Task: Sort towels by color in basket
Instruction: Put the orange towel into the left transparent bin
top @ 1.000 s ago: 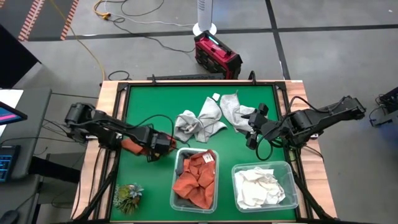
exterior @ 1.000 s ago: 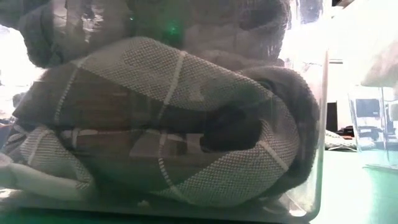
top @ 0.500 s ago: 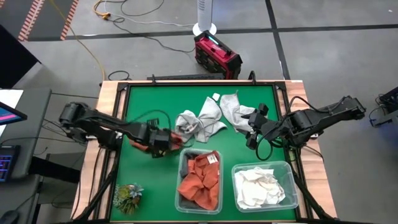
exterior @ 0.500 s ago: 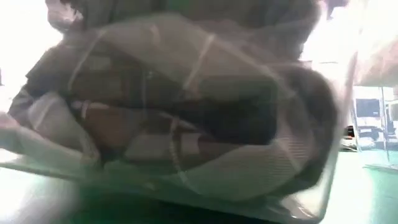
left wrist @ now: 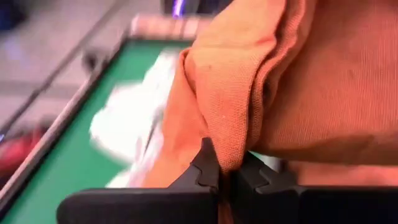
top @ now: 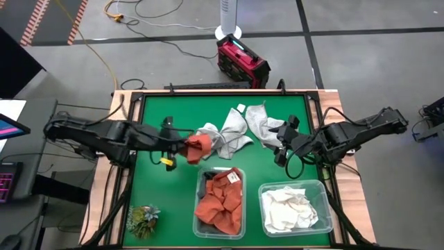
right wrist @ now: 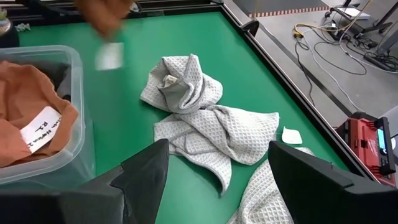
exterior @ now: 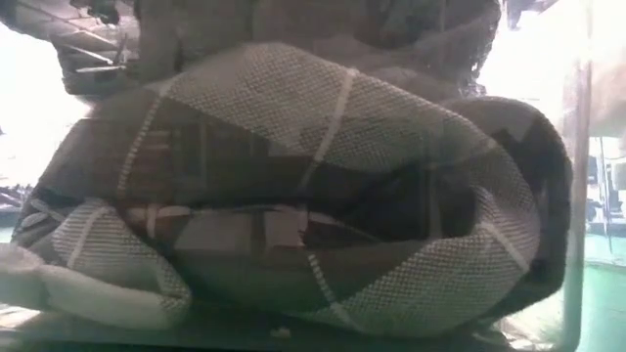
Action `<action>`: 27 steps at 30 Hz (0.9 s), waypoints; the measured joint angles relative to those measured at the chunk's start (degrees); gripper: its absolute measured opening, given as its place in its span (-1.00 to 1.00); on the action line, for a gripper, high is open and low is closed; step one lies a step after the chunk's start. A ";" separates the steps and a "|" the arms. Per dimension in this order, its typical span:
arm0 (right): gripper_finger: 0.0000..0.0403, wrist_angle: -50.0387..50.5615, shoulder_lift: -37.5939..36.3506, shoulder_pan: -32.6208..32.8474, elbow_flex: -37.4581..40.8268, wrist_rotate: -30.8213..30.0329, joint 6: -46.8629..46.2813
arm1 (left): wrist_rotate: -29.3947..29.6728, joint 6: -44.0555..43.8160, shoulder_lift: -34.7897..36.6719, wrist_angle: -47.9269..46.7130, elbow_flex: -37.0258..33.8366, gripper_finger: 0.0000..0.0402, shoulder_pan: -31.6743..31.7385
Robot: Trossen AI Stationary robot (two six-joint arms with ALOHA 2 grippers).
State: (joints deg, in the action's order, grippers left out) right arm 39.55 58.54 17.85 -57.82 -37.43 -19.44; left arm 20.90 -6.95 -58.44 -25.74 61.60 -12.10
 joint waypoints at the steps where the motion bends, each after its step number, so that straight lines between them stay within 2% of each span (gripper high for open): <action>1: 0.52 0.00 0.00 0.00 0.00 -0.02 0.00 | -0.96 0.94 0.25 4.45 0.00 -0.99 -0.41; 3: 0.52 -0.09 0.00 0.00 0.00 -0.02 -0.02 | -4.76 2.66 0.34 13.69 0.00 -0.99 -1.04; 6: 0.52 -0.07 0.00 0.00 0.00 -0.02 -0.02 | -14.05 2.90 -0.43 25.90 0.00 -0.99 -1.70; 9: 0.52 -0.05 0.00 0.00 0.00 -0.02 0.02 | -20.29 0.89 -2.77 32.34 0.04 -0.99 -2.52; 18: 0.52 -0.03 0.00 0.00 0.00 -0.02 0.00 | -22.59 0.22 -17.32 45.03 -0.04 -0.99 -7.50; 22: 0.52 -0.03 0.00 0.04 0.00 -0.01 -0.02 | -23.69 2.68 -22.43 46.10 1.03 -0.99 -8.59; 27: 0.52 0.56 0.00 0.17 -0.02 -0.02 -0.04 | -28.34 -1.08 -26.87 46.09 1.05 -0.99 -8.68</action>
State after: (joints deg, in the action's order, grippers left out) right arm 40.12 58.54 18.02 -57.84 -37.45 -19.49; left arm -7.43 -8.03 -85.32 20.35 62.65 -20.78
